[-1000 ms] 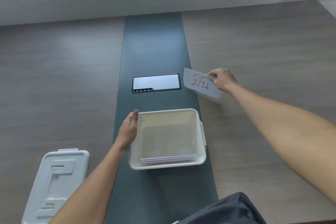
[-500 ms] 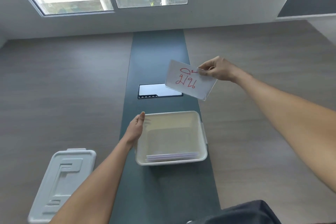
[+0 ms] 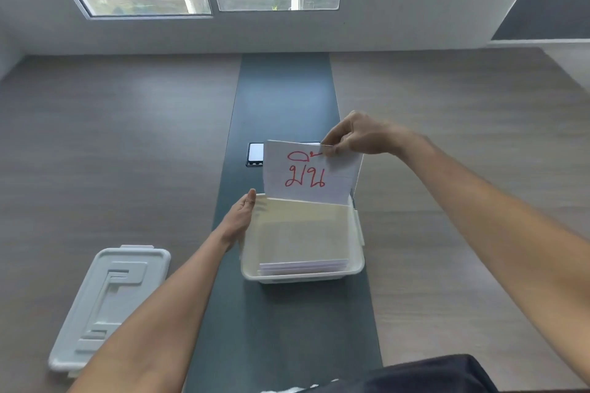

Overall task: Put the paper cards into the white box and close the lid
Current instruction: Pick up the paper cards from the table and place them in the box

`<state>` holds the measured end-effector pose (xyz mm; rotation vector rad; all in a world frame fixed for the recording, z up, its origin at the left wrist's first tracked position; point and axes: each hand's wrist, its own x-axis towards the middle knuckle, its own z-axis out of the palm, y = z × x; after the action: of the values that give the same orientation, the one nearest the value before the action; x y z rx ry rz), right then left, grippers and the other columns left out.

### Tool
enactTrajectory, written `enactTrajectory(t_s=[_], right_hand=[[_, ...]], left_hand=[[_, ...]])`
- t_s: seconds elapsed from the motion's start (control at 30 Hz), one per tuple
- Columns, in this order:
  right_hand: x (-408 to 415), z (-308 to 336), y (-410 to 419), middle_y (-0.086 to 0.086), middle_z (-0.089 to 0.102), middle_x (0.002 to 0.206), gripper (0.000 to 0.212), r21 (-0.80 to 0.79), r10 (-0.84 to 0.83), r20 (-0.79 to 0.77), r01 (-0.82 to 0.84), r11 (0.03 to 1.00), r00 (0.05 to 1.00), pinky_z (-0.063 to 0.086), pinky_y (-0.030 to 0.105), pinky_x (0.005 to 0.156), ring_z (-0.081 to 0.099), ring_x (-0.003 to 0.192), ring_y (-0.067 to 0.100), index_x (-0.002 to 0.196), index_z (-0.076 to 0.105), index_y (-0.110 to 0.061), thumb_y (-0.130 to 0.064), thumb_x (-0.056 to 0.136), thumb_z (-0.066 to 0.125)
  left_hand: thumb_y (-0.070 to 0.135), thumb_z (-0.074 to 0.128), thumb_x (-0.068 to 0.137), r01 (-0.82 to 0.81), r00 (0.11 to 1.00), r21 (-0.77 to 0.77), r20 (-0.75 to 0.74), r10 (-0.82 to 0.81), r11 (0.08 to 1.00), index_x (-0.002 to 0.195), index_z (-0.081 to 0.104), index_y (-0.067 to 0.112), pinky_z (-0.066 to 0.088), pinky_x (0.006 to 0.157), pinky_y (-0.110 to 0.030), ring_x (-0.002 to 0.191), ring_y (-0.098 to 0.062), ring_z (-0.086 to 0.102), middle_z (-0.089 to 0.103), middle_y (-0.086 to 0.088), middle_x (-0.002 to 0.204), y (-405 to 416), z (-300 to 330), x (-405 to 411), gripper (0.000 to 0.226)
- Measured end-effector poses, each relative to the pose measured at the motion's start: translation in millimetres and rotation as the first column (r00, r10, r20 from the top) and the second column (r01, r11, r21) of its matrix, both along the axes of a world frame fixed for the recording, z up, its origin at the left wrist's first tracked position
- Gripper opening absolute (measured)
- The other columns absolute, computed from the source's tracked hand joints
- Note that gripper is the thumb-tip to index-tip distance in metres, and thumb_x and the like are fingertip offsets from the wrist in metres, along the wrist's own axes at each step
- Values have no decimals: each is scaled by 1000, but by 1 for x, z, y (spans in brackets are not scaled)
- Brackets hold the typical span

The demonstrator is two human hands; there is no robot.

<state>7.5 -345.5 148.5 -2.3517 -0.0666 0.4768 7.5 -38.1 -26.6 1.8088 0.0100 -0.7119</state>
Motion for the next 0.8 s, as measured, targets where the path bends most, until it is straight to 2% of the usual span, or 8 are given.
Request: enactTrajectory(t_s=[0.07, 0.2, 0.27, 0.43, 0.57, 0.63, 0.73, 0.8], right_hand=[[-4, -4, 8, -11, 78, 102, 16, -5, 38, -38, -39, 999, 999, 49, 16, 74, 69, 96, 8, 102, 82, -30, -33, 87, 75], [-9, -16, 21, -15, 79, 93, 14, -8, 122, -120, -124, 992, 985, 52, 19, 78, 71, 92, 7, 95, 83, -34, -32, 82, 78], [-12, -25, 28, -15, 79, 92, 15, -21, 159, -164, -164, 986, 974, 51, 18, 76, 72, 92, 8, 96, 83, -32, -33, 82, 78], [-20, -54, 42, -13, 79, 99, 19, -56, 203, -246, -223, 973, 948, 51, 22, 84, 71, 97, 10, 100, 82, -31, -30, 82, 78], [-37, -80, 50, -11, 78, 104, 23, -66, 213, -313, -245, 967, 926, 50, 23, 87, 70, 101, 11, 106, 81, -27, -28, 83, 78], [-46, -93, 52, -10, 78, 106, 24, -72, 219, -342, -258, 963, 914, 51, 25, 88, 70, 102, 13, 108, 80, -27, -28, 83, 78], [-58, -110, 55, -8, 77, 109, 27, -58, 228, -400, -273, 960, 888, 51, 21, 82, 67, 95, 10, 112, 79, -27, -29, 85, 77], [-65, -117, 54, -3, 78, 111, 29, 3, 228, -446, -254, 967, 865, 54, 19, 82, 68, 94, 10, 115, 78, -22, -27, 86, 76]], left_hand=[[70, 33, 94, 8, 1000, -27, -9, -8, 1000, 130, 63, 31, 46, 108, -47, 120, -17, 64, 69, 5, 128, 2, -1, 1, 61], [67, 35, 96, 30, 998, -46, -60, -33, 998, 134, 60, 34, 46, 107, -51, 122, -20, 63, 68, 4, 131, 4, -2, 4, 56], [66, 37, 96, 33, 996, -49, -84, -37, 998, 133, 61, 31, 46, 107, -53, 122, -22, 64, 69, 2, 129, 6, -4, 5, 56], [64, 32, 97, -14, 991, -76, -137, 4, 997, 130, 61, 17, 50, 103, -48, 115, -23, 68, 72, -6, 122, -1, 2, 2, 64], [69, 38, 93, -39, 993, -92, -119, 28, 995, 128, 61, 15, 45, 109, -48, 119, -23, 66, 71, -6, 124, -1, -3, 2, 69], [71, 39, 92, -58, 994, -75, -97, 51, 996, 131, 59, 16, 39, 114, -45, 127, -21, 59, 66, -3, 133, -1, -3, 2, 70], [61, 32, 99, -100, 994, -24, -50, 98, 995, 150, 41, 13, 26, 120, -37, 145, -19, 38, 44, -2, 154, -5, -1, 1, 71], [61, 32, 99, -104, 994, -12, -33, 104, 994, 152, 37, 14, 25, 121, -38, 147, -19, 33, 39, -1, 157, -6, -3, 1, 72]])
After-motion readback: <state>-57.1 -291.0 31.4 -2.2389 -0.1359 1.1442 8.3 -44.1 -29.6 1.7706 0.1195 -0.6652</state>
